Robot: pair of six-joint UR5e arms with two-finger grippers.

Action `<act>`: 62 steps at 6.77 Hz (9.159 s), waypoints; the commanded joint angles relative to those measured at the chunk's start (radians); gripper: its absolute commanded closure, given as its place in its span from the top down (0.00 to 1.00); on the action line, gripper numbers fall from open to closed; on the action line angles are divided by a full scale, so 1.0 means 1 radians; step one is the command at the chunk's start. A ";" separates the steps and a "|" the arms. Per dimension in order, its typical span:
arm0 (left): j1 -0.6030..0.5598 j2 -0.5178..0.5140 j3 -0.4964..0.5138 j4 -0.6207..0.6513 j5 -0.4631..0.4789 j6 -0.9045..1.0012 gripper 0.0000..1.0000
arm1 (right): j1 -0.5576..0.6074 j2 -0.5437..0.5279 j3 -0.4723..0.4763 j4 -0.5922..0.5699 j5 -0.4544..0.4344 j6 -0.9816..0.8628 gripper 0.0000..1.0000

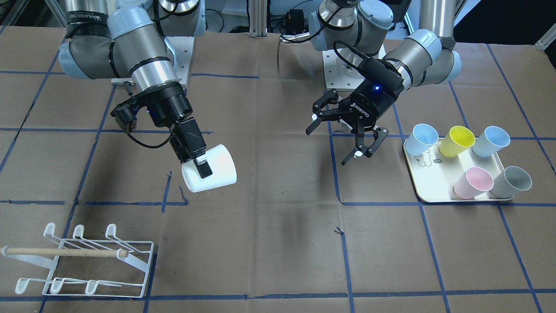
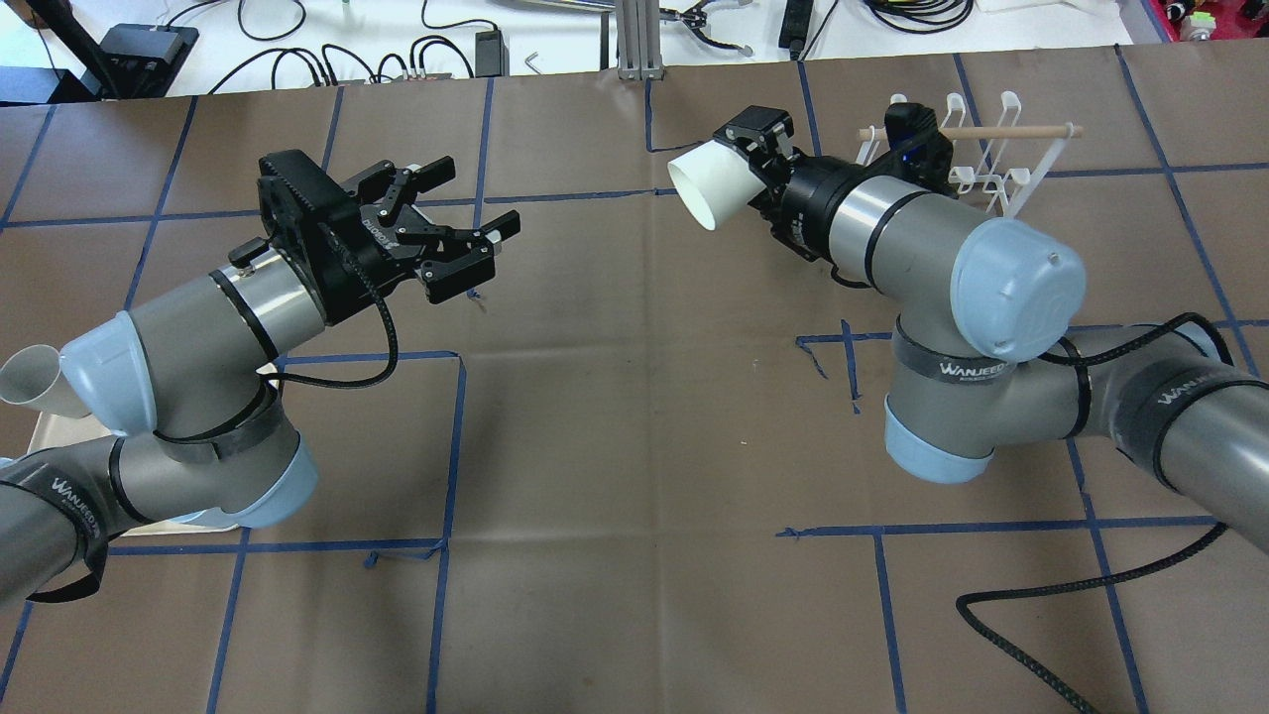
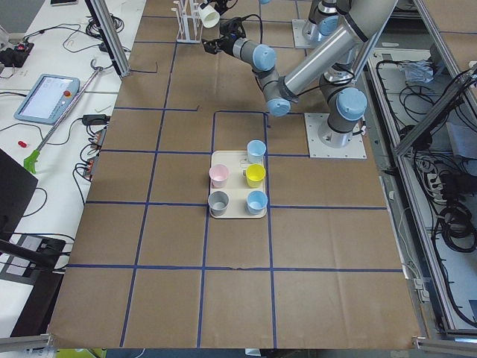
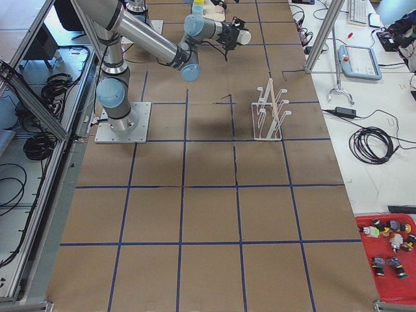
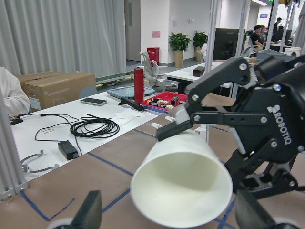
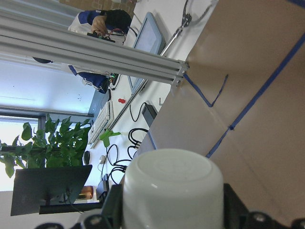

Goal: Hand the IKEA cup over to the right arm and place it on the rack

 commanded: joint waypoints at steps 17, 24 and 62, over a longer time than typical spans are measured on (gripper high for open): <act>-0.061 0.286 0.609 -2.158 1.103 -0.274 0.99 | -0.212 0.436 -0.350 -0.160 -0.103 -1.144 0.71; 0.336 0.455 0.248 -1.921 1.090 0.220 0.99 | -0.206 0.407 -0.354 -0.147 -0.109 -1.083 1.00; -0.063 -0.033 0.313 -0.678 -0.102 0.271 0.03 | 0.110 -0.012 0.044 -0.267 -0.118 0.436 1.00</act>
